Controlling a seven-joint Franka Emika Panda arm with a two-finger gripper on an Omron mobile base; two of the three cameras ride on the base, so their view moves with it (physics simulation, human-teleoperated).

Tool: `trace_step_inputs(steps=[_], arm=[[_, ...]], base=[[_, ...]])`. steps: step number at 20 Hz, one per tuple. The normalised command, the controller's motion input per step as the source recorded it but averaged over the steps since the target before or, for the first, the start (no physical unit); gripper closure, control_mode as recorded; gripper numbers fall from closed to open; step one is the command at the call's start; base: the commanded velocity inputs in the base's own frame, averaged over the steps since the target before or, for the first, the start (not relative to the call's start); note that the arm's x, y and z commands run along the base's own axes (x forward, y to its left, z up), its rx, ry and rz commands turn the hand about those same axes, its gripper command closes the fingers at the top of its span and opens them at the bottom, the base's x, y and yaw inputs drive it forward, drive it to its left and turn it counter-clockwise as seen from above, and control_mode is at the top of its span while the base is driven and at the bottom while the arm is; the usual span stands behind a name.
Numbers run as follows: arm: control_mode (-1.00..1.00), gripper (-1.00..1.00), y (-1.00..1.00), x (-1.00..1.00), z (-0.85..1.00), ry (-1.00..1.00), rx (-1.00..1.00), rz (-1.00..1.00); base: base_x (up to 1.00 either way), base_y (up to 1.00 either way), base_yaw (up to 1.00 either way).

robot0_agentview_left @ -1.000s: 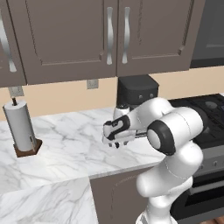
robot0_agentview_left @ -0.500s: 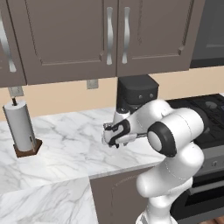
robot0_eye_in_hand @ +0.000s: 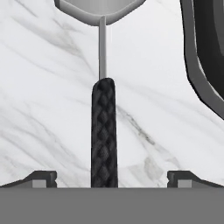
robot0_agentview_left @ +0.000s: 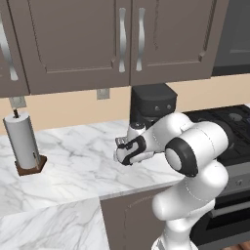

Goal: Put the potato and sweet potato in the pot. Retrieve the spatula and lightly stir the vegetables in the pot.

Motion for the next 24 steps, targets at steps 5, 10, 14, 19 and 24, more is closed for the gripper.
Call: trace_step_inputs(steps=[5,10,14,19,24], arm=[[-1.0,1.0,0.0,0.0,-0.04,0.02,0.0,0.0],[-1.0,1.0,0.0,0.0,0.0,0.01,0.0,0.0],[-1.0,1.0,0.0,0.0,0.0,0.01,0.0,0.0],[-1.0,1.0,0.0,-0.05,0.0,0.0,0.0,0.0],[-1.0,1.0,0.0,-0.63,0.43,0.0,0.0,0.04]], base=[[0.0,0.0,0.0],[0.0,0.0,0.0],[0.0,0.0,0.0],[0.0,0.0,0.0],[0.0,0.0,0.0]])
